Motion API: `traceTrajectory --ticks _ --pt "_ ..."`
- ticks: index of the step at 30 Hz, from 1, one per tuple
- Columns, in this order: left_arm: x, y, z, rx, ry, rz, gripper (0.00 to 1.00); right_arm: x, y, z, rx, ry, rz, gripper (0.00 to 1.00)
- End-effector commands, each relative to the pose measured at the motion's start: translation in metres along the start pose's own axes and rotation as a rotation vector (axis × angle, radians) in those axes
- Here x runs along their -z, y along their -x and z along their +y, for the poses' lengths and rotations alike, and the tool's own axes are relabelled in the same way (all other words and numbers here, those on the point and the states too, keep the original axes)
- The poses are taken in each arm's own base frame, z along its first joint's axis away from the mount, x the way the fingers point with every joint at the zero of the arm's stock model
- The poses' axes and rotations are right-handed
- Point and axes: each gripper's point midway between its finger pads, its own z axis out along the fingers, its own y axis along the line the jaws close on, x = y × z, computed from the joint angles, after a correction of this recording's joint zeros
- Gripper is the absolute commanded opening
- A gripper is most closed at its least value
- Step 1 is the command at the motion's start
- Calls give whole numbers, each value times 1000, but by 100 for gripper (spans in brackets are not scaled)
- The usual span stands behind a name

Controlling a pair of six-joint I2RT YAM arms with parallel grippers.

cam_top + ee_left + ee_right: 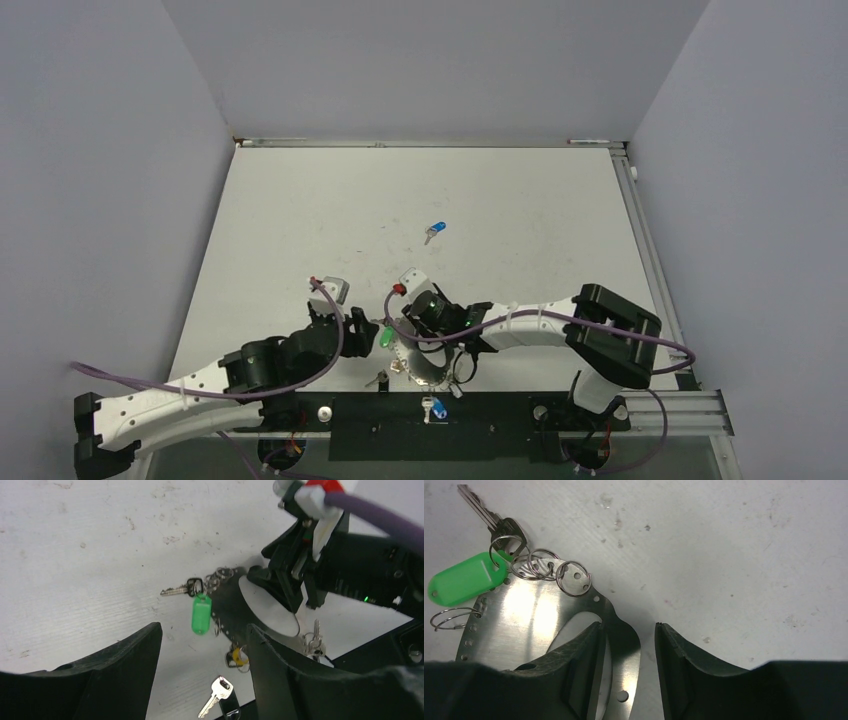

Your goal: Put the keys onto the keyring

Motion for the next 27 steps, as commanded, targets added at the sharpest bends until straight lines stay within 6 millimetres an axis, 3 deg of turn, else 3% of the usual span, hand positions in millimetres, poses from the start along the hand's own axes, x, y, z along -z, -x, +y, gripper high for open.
traceTrajectory --ticks 1,6,11,16,20,27 --pt "-4 -2 -26 -45 -83 52 60 -5 -4 -28 5 -39 19 41" --pt "-17 -13 -45 -120 -159 75 62 4 17 -30 -52 6 -55 41" --pt "-24 -22 -62 -143 -224 109 60 27 32 -43 -125 -35 -104 42" --pt "-23 -44 -73 -168 -280 213 59 51 45 -73 -248 -149 -196 45" --pt "-20 -61 -76 -144 -290 302 55 63 48 -92 -328 -197 -256 47" --pt "-22 -83 -79 -94 -313 360 44 63 42 -99 -351 -212 -253 47"
